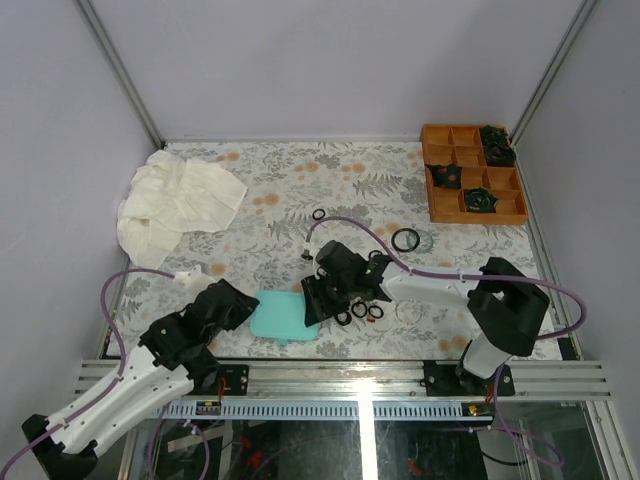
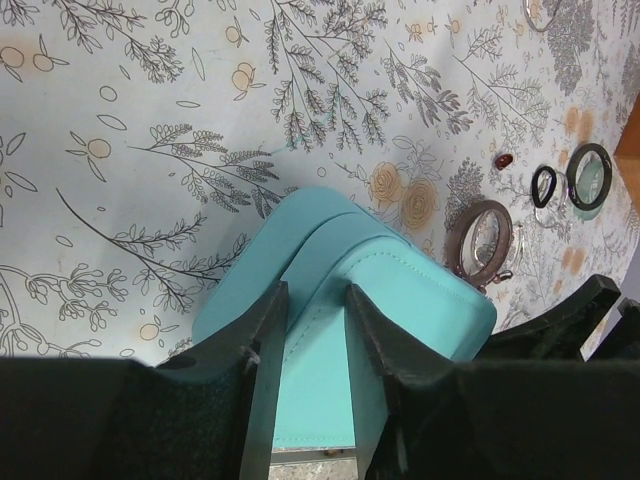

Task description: Organize the mixed jewelry

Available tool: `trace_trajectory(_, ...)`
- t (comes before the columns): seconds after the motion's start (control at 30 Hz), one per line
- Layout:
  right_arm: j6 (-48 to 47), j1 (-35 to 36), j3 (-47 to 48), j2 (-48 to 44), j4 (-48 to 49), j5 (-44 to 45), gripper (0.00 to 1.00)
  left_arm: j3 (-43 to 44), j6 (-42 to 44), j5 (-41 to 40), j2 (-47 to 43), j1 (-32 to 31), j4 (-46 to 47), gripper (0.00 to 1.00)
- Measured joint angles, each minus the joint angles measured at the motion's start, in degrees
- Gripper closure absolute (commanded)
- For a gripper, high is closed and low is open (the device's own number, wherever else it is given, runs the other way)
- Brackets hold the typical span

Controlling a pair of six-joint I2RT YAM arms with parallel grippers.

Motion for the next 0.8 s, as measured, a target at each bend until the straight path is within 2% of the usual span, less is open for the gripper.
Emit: trace_trajectory(0.8, -1.60, -0.04, 11.58, 7.30, -7.96, -0.61, 0.49, 4.81, 3.98, -5.95, 2.23, 0.48, -1.49, 0.70)
